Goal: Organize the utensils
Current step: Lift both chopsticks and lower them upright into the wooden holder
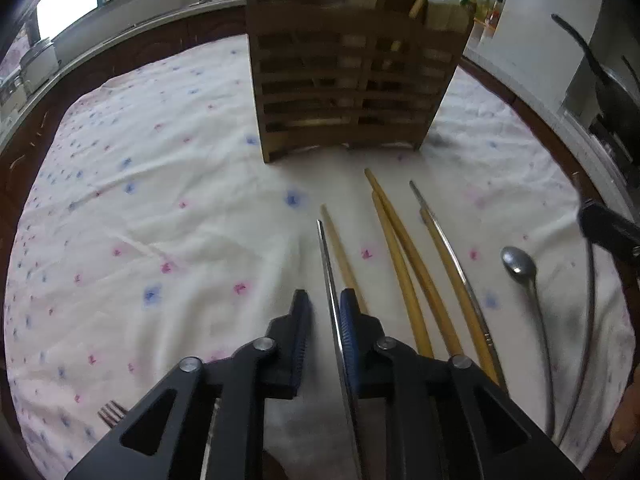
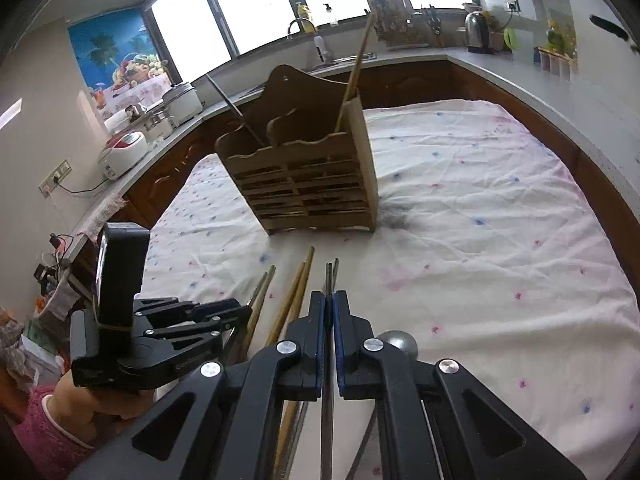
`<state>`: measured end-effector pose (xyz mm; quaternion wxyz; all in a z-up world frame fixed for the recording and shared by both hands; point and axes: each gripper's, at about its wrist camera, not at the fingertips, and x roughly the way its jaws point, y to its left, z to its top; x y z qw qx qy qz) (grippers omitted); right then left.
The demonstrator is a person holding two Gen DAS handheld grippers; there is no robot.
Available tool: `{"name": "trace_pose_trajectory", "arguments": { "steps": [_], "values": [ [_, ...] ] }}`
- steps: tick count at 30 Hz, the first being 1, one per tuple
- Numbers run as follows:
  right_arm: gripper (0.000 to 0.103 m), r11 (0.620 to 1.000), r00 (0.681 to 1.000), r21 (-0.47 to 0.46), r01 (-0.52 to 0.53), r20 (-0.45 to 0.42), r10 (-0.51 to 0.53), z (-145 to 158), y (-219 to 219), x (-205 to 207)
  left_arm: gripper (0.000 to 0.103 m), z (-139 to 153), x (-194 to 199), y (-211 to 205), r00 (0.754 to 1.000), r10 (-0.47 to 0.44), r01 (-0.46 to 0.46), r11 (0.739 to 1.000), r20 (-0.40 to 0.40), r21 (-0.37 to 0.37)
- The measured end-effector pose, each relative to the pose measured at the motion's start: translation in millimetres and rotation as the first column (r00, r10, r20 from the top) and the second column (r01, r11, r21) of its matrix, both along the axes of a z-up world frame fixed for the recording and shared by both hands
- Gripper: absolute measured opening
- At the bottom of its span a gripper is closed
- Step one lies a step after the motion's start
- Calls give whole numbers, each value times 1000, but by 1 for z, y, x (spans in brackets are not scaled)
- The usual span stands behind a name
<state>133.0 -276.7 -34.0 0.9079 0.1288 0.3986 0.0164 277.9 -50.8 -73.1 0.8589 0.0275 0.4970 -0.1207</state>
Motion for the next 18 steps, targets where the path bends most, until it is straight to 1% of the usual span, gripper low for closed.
{"name": "trace_pose_trajectory", "arguments": {
  "steps": [2, 8, 10, 14, 18],
  "values": [
    [4, 1000, 1000, 7, 6, 0, -6, -1, -2, 1, 16, 0, 3, -5, 1000, -7, 7, 1000, 11, 25],
    [4, 1000, 1000, 19, 4, 6, -4, -1, -1, 4, 16, -4, 25, -17, 1000, -16, 16, 999, 12, 47],
    [4, 1000, 1000, 22, 5, 8, -6, 0, -2, 4, 5, -5, 29, -22, 999, -31, 30, 998, 18, 53],
    [4, 1000, 1000, 19, 5, 23, -5, 5, -2, -1, 3, -2, 24, -17, 999, -27, 26, 999, 25, 21],
    [4, 1000, 999, 12, 3, 47, -4, 16, -3, -6, 3, 22, 5, 0, 997, -1, 4, 999, 80, -46]
  ]
}}
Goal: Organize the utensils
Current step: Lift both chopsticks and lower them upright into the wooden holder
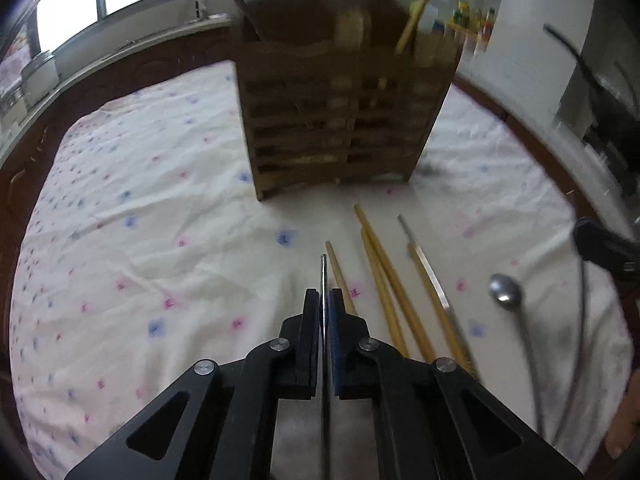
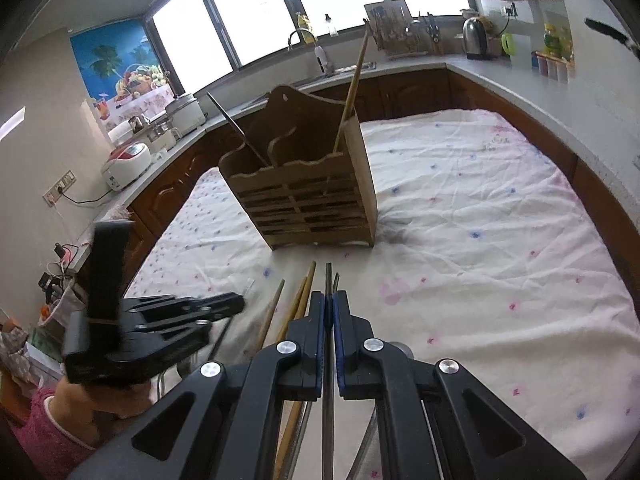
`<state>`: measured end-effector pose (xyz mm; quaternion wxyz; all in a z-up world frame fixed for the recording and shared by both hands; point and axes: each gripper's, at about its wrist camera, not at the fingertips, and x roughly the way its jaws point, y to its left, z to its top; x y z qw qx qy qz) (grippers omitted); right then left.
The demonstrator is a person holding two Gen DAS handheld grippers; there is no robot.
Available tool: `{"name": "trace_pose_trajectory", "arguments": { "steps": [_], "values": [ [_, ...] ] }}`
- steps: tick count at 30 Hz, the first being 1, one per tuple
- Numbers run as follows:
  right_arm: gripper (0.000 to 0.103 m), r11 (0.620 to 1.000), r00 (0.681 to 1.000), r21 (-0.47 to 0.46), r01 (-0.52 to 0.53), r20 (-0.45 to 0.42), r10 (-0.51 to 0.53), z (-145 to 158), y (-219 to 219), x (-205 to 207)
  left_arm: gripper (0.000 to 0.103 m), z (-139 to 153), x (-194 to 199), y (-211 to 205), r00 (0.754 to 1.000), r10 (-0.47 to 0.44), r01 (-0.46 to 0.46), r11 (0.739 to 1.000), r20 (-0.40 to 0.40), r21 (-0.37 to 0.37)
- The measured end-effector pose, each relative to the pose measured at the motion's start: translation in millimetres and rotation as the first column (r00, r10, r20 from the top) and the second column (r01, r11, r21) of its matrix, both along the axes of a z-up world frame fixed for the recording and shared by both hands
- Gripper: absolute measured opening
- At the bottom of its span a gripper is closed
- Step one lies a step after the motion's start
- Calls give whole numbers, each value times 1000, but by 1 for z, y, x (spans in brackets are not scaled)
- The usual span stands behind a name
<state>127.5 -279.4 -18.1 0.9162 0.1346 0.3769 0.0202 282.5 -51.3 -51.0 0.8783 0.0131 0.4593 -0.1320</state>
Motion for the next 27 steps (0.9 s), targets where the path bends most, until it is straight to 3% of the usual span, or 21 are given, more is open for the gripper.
{"name": "trace_pose_trajectory", "arguments": {
  "steps": [12, 19, 27],
  "values": [
    [4, 1000, 993, -26, -10, 116, 13, 46, 9, -14, 3, 90, -73, 40, 978, 25, 5, 990, 208, -141],
    [4, 999, 986, -34, 1, 167, 5, 64, 9, -18, 3, 107, -108, 54, 963, 36, 11, 985, 266, -175],
    [4, 999, 980, -34, 11, 198, -4, 75, 7, -19, 3, 119, -117, 66, 951, 59, 4, 979, 303, -204]
  ]
}}
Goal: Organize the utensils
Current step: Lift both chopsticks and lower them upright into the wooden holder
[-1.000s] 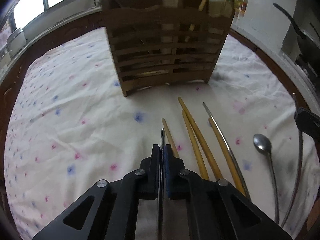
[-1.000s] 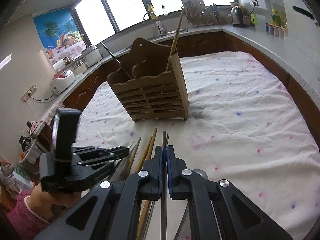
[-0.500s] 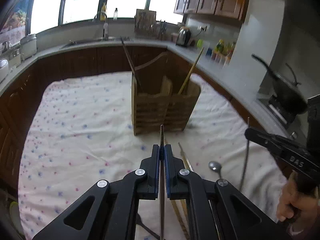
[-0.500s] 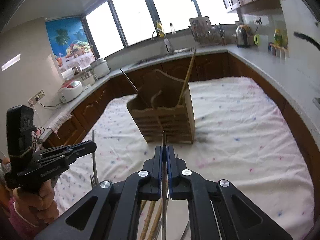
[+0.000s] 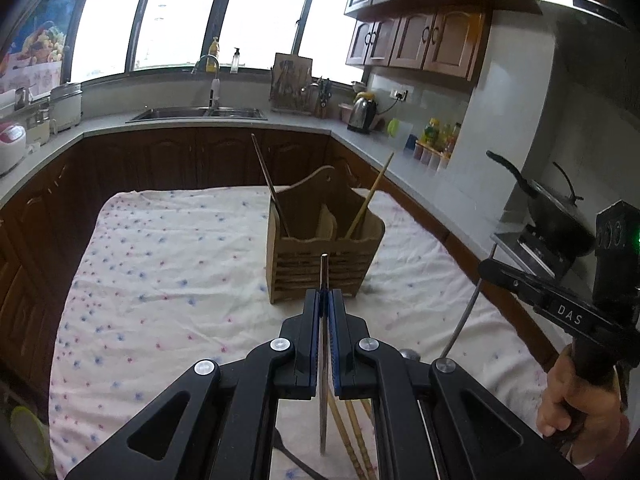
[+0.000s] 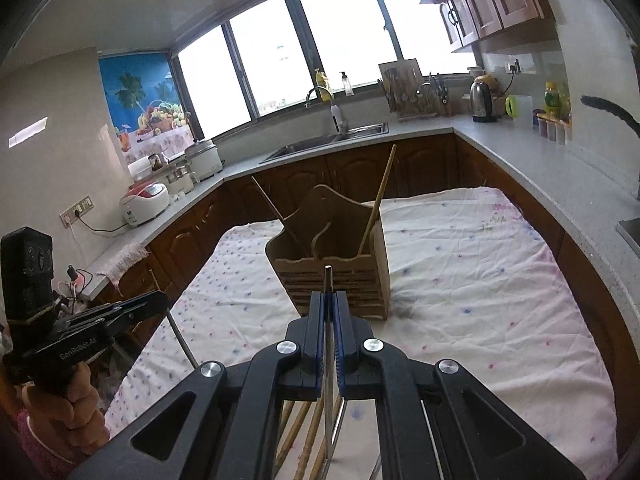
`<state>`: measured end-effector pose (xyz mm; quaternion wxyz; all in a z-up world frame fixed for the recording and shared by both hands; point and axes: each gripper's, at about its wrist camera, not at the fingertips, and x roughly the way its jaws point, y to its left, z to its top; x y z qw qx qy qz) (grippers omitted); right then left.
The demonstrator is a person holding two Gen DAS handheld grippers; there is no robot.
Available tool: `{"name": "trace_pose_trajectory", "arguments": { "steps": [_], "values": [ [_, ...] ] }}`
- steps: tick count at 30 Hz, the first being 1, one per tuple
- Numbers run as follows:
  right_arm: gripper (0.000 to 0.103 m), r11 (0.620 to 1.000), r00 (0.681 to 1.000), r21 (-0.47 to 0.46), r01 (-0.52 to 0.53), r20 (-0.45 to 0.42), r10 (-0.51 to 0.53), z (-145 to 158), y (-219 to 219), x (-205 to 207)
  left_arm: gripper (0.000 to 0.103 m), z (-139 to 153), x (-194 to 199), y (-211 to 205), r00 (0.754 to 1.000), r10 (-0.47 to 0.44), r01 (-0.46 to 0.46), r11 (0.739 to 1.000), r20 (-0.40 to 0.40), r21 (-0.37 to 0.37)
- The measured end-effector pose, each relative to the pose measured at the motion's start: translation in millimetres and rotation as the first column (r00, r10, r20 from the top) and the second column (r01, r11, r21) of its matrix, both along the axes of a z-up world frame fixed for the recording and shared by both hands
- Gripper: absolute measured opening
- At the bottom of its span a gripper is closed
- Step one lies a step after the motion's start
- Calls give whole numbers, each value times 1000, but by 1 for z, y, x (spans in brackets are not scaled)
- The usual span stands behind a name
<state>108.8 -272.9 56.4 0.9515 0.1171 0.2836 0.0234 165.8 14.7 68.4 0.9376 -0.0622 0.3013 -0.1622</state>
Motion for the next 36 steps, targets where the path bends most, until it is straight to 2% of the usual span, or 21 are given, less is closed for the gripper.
{"name": "trace_pose_trajectory", "arguments": {
  "steps": [11, 18, 27, 36],
  "values": [
    [4, 1000, 999, -4, 14, 42, -14, 15, -6, 7, 3, 10, 2, 7, 999, 20, -19, 999, 42, -29],
    [4, 999, 995, -16, 28, 93, -26, 35, -12, 23, 3, 21, 15, 14, 996, 29, -24, 998, 82, -58],
    [4, 997, 978, -3, 72, 197, -70, 69, -28, 53, 3, 42, 49, 21, 987, 62, -46, 993, 150, -109],
    [4, 992, 948, 21, 125, 293, -125, 92, -45, 100, 3, 61, 94, 15, 968, 76, -53, 993, 240, -103]
  ]
}}
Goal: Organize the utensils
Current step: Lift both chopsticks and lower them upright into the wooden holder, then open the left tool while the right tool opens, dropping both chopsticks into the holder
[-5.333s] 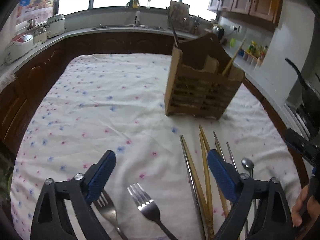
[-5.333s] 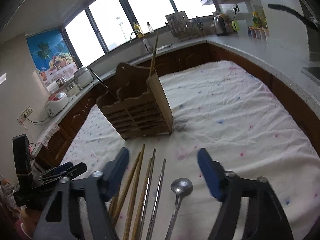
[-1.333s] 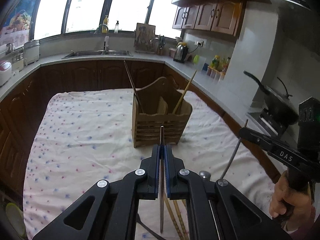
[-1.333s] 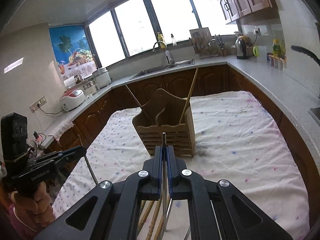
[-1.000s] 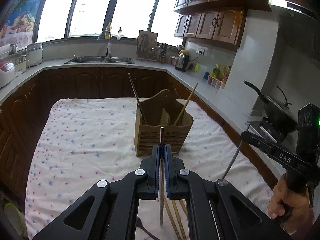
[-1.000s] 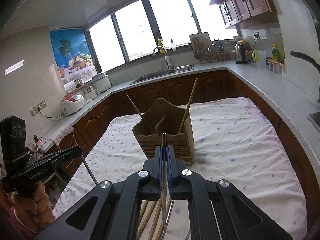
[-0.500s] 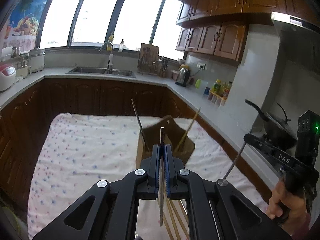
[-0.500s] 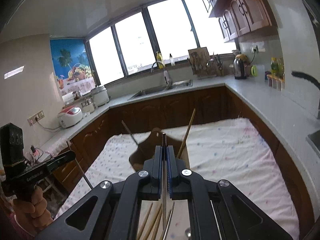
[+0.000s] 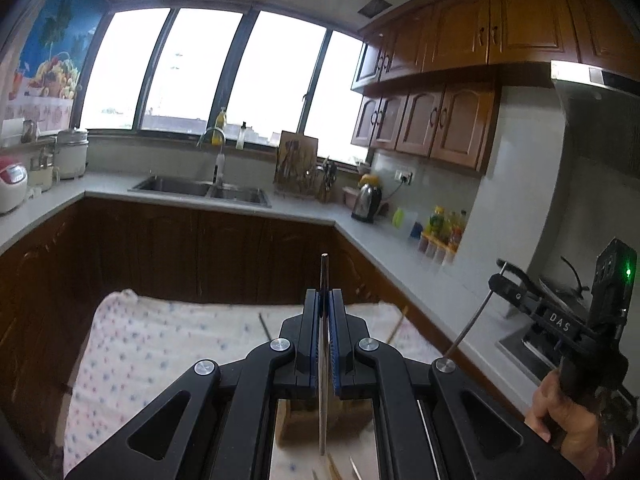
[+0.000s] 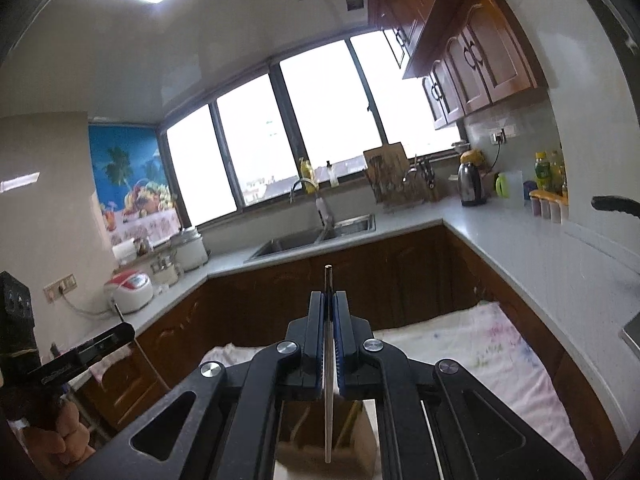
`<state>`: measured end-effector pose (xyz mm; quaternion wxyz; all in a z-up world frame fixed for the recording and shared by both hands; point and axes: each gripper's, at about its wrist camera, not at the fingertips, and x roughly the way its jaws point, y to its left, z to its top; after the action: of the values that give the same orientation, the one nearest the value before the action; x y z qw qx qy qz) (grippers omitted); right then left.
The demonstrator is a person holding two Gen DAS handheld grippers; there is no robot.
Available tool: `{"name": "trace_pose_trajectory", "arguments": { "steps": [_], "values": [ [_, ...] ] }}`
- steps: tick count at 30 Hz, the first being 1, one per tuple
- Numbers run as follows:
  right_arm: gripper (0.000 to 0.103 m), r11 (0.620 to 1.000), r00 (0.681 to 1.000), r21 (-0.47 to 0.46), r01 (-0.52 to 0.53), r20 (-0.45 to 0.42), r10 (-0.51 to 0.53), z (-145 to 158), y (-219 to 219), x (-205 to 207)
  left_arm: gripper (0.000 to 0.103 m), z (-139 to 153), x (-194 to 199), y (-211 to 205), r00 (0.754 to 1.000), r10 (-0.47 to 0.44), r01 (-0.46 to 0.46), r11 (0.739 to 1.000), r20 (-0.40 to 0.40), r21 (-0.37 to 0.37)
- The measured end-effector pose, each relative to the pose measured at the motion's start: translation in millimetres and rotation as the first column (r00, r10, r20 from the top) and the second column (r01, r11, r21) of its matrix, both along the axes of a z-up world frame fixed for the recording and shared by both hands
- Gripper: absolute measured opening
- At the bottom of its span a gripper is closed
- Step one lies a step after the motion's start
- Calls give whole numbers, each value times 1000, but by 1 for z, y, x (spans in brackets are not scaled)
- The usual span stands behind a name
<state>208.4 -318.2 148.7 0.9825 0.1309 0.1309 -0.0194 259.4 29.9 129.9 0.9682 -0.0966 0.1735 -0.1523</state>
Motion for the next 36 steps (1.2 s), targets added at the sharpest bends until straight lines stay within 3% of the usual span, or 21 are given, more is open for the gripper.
{"name": "trace_pose_trajectory", "arguments": {
  "steps": [7, 15, 23, 33, 36],
  "values": [
    [5, 999, 1000, 24, 29, 11, -30, -26, -8, 30, 3, -23, 45, 3, 999, 50, -50, 998, 12, -23],
    [5, 998, 997, 57, 33, -77, -28, -81, -15, 52, 3, -92, 93, 2, 993, 102, -107, 991, -65, -81],
    [5, 998, 989, 65, 24, -150, -14, -112, -12, 60, 3, -130, 118, -19, 988, 88, -95, 994, -124, -49],
    [5, 997, 985, 70, 25, -172, -12, -110, -13, 62, 4, -121, 136, -31, 987, 96, -98, 995, -128, -9],
    [10, 997, 982, 78, 22, -188, -7, -109, -14, 64, 4, -118, 135, -31, 987, 94, -95, 995, -133, -2]
  ]
}}
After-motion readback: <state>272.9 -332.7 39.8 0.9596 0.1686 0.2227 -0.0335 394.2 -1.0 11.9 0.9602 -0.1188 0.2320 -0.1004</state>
